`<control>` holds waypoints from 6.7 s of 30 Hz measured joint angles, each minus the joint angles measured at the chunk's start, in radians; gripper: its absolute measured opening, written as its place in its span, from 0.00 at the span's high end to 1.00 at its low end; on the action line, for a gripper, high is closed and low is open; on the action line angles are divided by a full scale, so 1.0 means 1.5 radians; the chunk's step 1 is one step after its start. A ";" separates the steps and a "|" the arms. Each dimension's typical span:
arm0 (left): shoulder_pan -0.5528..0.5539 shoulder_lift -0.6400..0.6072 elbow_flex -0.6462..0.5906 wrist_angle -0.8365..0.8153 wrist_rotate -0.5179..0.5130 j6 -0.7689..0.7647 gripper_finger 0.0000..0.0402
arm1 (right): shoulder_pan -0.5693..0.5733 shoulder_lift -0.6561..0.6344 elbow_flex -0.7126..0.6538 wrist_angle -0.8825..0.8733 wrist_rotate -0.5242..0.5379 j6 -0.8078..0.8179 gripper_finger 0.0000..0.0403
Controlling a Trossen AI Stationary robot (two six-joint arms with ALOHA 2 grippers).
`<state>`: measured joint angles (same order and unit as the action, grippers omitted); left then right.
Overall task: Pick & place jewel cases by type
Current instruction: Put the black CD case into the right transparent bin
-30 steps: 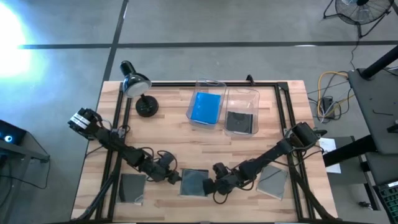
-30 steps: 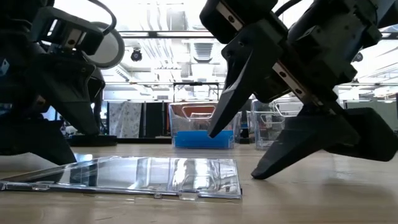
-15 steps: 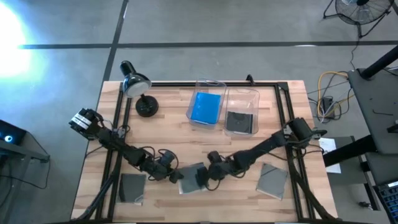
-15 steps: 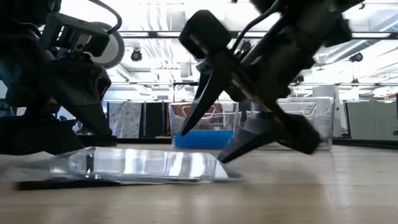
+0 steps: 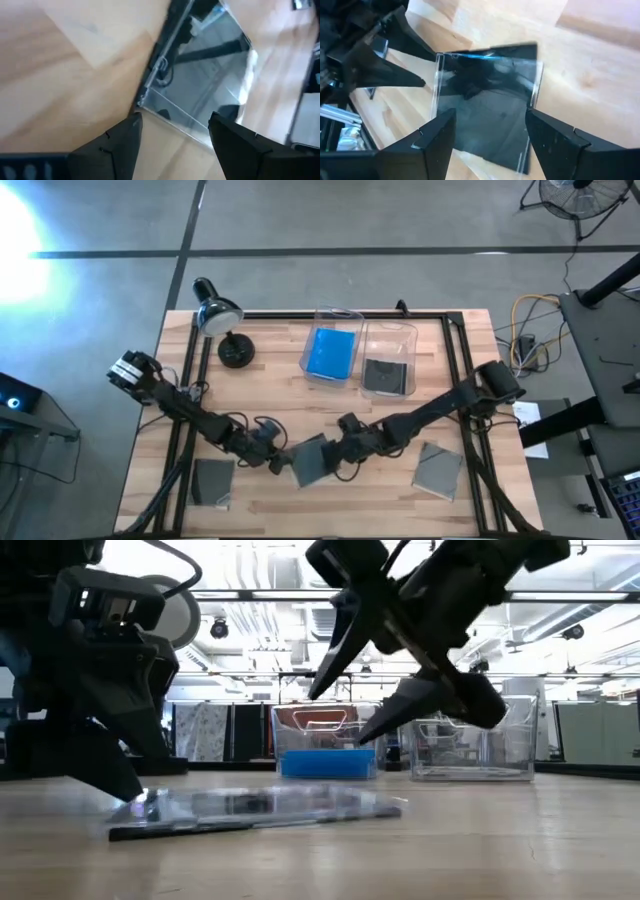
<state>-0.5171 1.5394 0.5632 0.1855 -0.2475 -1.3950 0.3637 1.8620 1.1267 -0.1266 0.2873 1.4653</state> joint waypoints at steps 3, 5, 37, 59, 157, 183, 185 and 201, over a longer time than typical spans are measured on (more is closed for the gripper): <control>0.000 -0.031 0.000 -0.061 -0.025 0.004 0.47 | 0.000 -0.004 -0.001 -0.009 -0.008 0.001 0.42; 0.001 -0.047 0.000 -0.109 -0.039 0.000 0.47 | 0.004 0.000 -0.004 -0.033 -0.022 0.006 0.42; 0.214 -0.002 0.004 -0.045 0.159 0.291 0.47 | 0.113 0.063 -0.024 0.213 -0.115 0.298 0.42; 0.113 0.010 0.002 -0.007 0.229 0.206 0.47 | 0.068 0.127 -0.011 0.198 0.010 0.344 0.42; 0.053 -0.359 0.002 -0.441 0.111 0.151 0.47 | -0.519 -0.528 -0.243 -0.426 -0.261 -0.134 0.94; -0.035 -0.366 -0.002 -0.608 0.351 0.301 0.47 | -0.247 -0.486 0.078 -0.790 0.041 -0.154 0.23; -0.088 -0.363 -0.002 -0.608 0.346 0.319 0.47 | -0.192 -0.453 0.066 -0.767 0.060 -0.128 0.23; -0.262 -0.235 -0.008 -0.593 0.012 0.344 0.47 | 0.026 -0.173 0.119 -0.692 0.224 0.002 0.27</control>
<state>-0.9101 1.1867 0.5517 -0.7045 -0.2299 -0.8790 0.4027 1.6027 1.3057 -1.1643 0.6239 1.4678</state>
